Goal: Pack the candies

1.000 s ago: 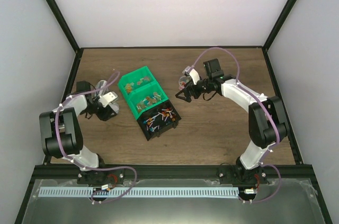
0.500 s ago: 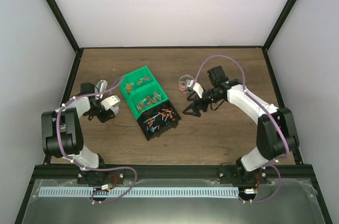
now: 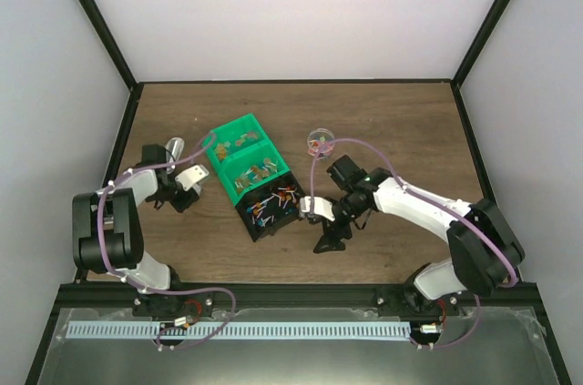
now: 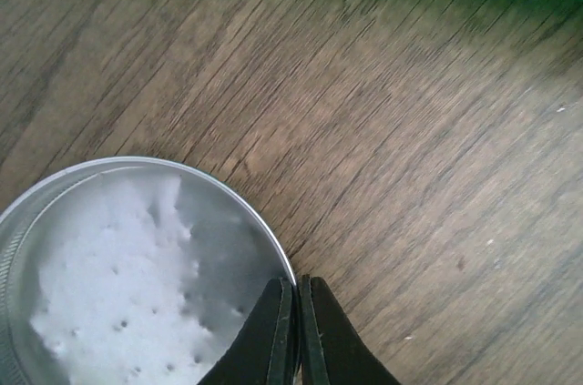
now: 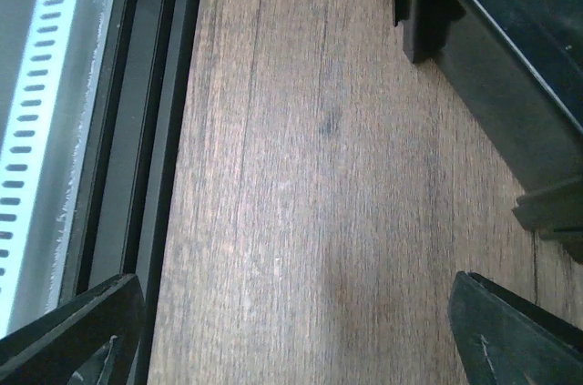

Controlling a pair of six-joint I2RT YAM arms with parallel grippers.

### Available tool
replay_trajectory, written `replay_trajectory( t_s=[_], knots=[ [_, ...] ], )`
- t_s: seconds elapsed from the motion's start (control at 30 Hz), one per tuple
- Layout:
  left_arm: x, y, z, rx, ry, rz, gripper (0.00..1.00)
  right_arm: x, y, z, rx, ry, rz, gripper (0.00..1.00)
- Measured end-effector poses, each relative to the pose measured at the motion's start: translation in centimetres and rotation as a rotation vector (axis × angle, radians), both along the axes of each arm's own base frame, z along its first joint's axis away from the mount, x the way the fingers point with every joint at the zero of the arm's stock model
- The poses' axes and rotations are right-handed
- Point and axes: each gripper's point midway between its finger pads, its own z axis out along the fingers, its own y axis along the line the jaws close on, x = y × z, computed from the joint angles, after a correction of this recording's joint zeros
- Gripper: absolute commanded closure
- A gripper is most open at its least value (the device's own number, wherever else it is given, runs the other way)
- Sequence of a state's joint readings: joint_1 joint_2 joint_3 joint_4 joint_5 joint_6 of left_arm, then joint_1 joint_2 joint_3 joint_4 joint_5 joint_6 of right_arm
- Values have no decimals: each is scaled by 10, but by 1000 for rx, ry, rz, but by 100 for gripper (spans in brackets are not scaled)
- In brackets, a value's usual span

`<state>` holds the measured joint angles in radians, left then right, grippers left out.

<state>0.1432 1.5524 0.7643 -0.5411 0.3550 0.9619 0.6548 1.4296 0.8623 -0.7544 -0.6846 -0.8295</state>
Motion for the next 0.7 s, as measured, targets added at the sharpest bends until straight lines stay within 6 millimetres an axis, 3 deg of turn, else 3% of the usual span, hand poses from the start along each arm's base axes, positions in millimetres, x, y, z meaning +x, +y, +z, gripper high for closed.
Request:
replay_trajectory(
  t_s=[0.17,0.33,0.47,0.7],
  knots=[
    [3,-12,18,-86,-5,17,96,-8,15,-6,-1,-41,28,5],
    [19,-31,58,-225,-62,23,96,-12,36,-11,11,-80,36,4],
    [29,-43,95,-320,-119,11,96,-3,48,-27,-9,-74,3,4],
    [29,-56,135,-417,-176,-8,96,29,73,-39,-25,-93,-58,4]
  ],
)
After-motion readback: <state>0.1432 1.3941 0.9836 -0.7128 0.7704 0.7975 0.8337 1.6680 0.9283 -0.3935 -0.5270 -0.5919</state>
